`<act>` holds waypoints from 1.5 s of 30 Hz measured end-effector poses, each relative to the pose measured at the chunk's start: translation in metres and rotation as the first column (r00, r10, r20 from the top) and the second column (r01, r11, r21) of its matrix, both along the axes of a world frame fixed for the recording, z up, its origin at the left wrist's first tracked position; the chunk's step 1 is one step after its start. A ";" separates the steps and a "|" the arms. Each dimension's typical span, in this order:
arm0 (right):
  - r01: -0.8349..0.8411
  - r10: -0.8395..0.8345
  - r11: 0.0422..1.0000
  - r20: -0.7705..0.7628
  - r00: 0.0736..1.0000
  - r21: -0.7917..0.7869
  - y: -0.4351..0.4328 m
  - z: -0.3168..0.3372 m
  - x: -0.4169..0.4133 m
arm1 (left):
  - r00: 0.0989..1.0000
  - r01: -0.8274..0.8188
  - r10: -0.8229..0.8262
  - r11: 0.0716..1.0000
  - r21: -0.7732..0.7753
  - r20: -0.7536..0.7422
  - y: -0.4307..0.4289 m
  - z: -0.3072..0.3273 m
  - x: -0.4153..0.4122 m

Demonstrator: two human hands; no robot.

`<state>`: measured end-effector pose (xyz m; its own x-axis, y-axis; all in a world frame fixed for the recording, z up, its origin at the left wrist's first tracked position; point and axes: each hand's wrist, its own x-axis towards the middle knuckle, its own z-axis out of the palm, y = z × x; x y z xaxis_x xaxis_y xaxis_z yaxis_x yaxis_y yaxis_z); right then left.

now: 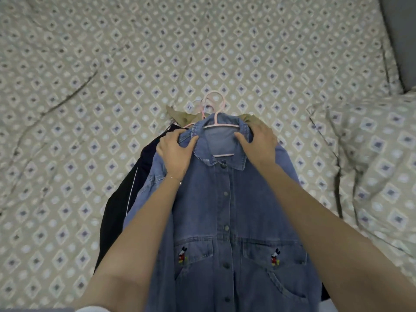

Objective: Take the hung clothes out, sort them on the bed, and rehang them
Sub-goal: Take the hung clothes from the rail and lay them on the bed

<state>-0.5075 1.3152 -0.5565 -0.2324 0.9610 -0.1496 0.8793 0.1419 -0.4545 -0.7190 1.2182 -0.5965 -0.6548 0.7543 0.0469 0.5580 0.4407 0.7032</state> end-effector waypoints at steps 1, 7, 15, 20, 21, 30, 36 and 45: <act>0.003 -0.003 1.000 0.020 1.000 -0.003 0.002 -0.002 0.000 | 1.000 0.000 0.000 1.000 -0.002 -0.005 0.002 -0.002 0.000; -0.151 0.141 0.988 0.207 0.968 0.035 -0.021 0.017 -0.004 | 0.993 0.086 -0.090 0.994 -0.060 -0.072 -0.014 0.012 0.003; -0.258 0.264 0.964 0.294 0.919 -0.061 -0.067 0.092 -0.001 | 0.966 0.176 -0.218 0.948 -0.266 -0.137 -0.064 0.102 0.028; -0.329 0.344 0.939 0.304 0.888 -0.104 -0.102 0.146 0.013 | 0.952 0.153 -0.228 0.932 -0.328 -0.206 -0.119 0.156 0.059; -0.351 0.368 0.930 0.305 0.878 -0.109 -0.110 0.156 0.016 | 0.954 0.136 -0.214 0.932 -0.337 -0.209 -0.133 0.166 0.064; -0.676 0.663 0.736 0.257 0.703 -0.050 -0.213 0.241 -0.009 | 0.946 -0.182 0.058 0.909 -0.375 -0.318 -0.290 0.238 0.096; -0.861 0.834 0.509 0.251 0.492 -0.004 -0.321 0.275 -0.043 | 0.853 -0.501 0.404 0.811 -0.303 -0.330 -0.410 0.280 0.106; -0.995 0.973 0.039 0.225 0.059 0.090 -0.542 0.308 -0.058 | 0.540 -0.841 0.743 0.497 -0.215 -0.397 -0.638 0.323 0.180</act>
